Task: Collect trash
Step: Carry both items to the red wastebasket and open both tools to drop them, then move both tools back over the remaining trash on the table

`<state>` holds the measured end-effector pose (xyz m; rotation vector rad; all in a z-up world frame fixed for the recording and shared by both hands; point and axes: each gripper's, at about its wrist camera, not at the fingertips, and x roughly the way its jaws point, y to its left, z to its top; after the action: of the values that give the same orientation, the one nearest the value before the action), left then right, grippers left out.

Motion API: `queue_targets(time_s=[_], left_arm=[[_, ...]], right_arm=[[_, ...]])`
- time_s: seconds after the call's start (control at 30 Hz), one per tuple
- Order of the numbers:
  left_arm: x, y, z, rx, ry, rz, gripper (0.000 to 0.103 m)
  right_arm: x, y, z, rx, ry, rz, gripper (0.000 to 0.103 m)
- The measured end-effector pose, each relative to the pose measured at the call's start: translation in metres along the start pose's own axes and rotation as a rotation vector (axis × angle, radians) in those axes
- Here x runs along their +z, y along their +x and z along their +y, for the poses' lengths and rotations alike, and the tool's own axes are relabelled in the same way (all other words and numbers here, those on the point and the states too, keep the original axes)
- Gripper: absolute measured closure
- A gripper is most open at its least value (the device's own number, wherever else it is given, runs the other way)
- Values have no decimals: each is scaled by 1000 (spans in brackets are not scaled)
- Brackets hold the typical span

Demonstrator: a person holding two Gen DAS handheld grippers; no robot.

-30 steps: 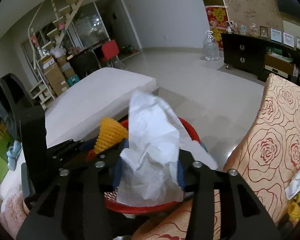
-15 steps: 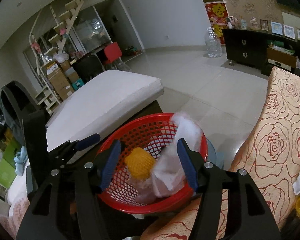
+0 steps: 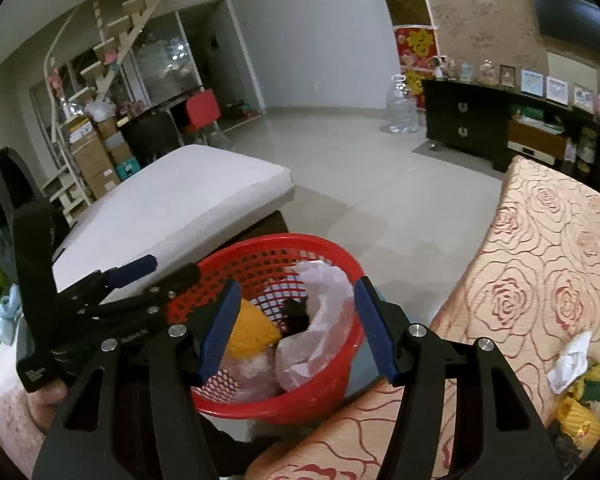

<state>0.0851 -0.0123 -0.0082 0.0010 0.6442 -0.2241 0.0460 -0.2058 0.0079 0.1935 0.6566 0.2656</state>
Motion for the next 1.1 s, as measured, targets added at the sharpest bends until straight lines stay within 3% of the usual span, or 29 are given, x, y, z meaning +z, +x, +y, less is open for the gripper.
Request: queue_targets(time_s=[0.3,0.53,0.83,1.1], left_arm=[[1,-10,-5,-35,6,-44,29],[0,-15,-15,-66,23,-65,27],[-4,-20,-37,-123,47,-70,24],[-14,-24,-72,-175,112,-65,23]], right_arm=[[-7,-17,-18,-105,20,-40,39],[-25,-40,-41,-236,45,-50,33],[-63,-109,-104,-419,185,-101,23],[-109,-169,-163,-650,310,-113,19]])
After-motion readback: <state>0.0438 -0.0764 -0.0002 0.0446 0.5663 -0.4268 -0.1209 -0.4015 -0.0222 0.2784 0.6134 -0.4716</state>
